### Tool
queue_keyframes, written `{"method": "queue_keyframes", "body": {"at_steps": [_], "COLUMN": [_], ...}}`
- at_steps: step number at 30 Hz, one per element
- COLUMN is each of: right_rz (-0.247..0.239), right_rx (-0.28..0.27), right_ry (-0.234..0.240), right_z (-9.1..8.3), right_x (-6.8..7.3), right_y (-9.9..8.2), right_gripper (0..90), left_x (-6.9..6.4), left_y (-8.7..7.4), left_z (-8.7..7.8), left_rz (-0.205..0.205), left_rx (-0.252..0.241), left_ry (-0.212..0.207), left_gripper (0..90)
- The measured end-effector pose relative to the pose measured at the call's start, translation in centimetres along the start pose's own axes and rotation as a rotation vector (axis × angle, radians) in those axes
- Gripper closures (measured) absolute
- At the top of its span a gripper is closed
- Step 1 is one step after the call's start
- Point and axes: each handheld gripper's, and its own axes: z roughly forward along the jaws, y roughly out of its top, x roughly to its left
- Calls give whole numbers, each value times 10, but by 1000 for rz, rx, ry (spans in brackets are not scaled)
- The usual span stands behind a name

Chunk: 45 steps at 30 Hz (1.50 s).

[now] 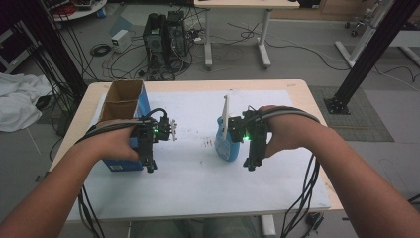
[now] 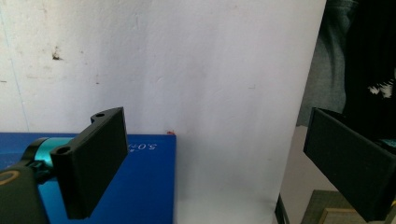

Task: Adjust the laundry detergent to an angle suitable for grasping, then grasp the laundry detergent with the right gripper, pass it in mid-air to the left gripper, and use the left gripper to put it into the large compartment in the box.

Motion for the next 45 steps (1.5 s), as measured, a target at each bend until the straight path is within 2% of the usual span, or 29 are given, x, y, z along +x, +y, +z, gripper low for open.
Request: {"method": "queue_keyframes", "body": {"at_steps": [3,4,5,6,12,15,16,26,30,33,35,36,39,41,45], "right_rz": [-2,-2,-4,-4,-6,-3,14,7,20,20,27,27,29,31,53], "right_rx": [0,-1,-1,-1,2,7,6,5,10,-3,-10,-9,-9,-10,-48], "right_ry": [-4,-8,-7,-7,-7,-6,-8,-7,-8,-9,-7,-8,-11,-15,-37], "right_z": [0,0,0,0,1,1,1,2,4,4,5,5,7,9,6], "right_x": [0,0,0,0,0,1,2,-1,-3,-1,0,1,1,2,7], "right_y": [0,0,0,0,-1,-2,-2,-1,-2,-2,-2,-3,-4,-4,-6], "right_gripper": [122,122,122,122,121,122,122,122,122,122,122,122,122,121,121], "left_x": [0,0,0,0,-1,-1,-1,4,4,5,4,4,4,3,2], "left_y": [1,1,2,2,2,1,0,-2,-2,-2,-2,-2,-2,-2,-3], "left_z": [-1,-2,-2,-2,-4,-5,-5,-4,-6,-5,-4,-4,-3,-4,-5], "left_rz": [-5,5,-6,-6,-7,-7,-8,3,-1,8,-7,9,5,4,5], "left_rx": [4,11,13,13,5,2,-9,5,2,13,6,18,13,16,11], "left_ry": [-3,2,-16,-16,5,1,8,7,4,4,-2,3,3,-12,13], "left_gripper": [64,64,64,64,64,64,64,64,64,64,64,64,64,64,64]}}
